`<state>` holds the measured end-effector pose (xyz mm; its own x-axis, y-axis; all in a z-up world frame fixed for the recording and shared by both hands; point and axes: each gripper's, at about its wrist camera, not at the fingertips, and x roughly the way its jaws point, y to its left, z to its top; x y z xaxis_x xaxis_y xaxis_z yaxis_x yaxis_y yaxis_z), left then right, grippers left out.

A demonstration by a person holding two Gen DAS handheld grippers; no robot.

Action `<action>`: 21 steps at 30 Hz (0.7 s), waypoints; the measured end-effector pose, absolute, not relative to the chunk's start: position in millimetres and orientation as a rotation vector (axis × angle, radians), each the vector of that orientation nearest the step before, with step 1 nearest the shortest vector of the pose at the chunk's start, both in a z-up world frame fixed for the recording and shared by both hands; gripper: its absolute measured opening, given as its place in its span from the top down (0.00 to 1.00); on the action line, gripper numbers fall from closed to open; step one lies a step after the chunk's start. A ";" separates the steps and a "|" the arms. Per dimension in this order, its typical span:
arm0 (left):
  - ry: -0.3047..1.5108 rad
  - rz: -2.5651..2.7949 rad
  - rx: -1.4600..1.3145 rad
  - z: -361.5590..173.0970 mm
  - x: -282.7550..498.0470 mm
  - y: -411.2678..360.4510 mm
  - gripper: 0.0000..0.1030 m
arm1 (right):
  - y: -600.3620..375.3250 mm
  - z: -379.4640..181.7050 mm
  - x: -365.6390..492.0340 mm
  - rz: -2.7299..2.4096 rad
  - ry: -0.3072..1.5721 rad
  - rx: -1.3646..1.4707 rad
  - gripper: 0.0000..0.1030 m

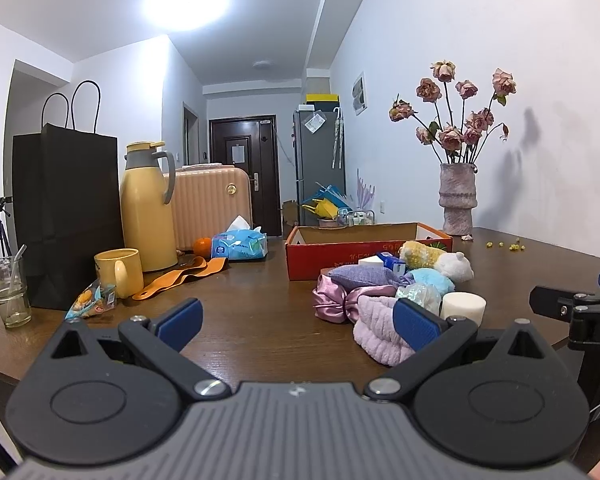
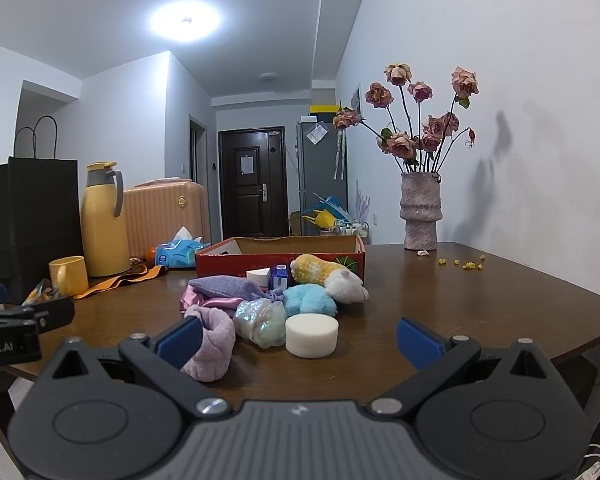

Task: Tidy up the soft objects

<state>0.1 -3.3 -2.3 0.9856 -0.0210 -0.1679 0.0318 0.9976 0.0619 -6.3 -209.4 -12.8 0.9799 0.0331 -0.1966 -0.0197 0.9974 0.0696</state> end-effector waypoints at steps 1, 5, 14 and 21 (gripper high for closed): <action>0.168 -0.026 0.065 -2.3 -0.2 -3.5 0.00 | -209.3 -12.7 -6.6 0.026 0.198 0.068 0.00; 0.168 -0.028 0.064 -2.2 -0.1 -3.1 0.00 | -209.9 -12.5 -6.9 0.026 0.196 0.067 0.00; 0.169 -0.026 0.064 -2.0 0.2 -3.4 0.00 | -209.9 -12.8 -6.7 0.026 0.199 0.068 0.00; 0.169 -0.027 0.064 -2.1 0.2 -3.3 0.00 | -210.4 -13.6 -7.5 0.025 0.201 0.070 0.00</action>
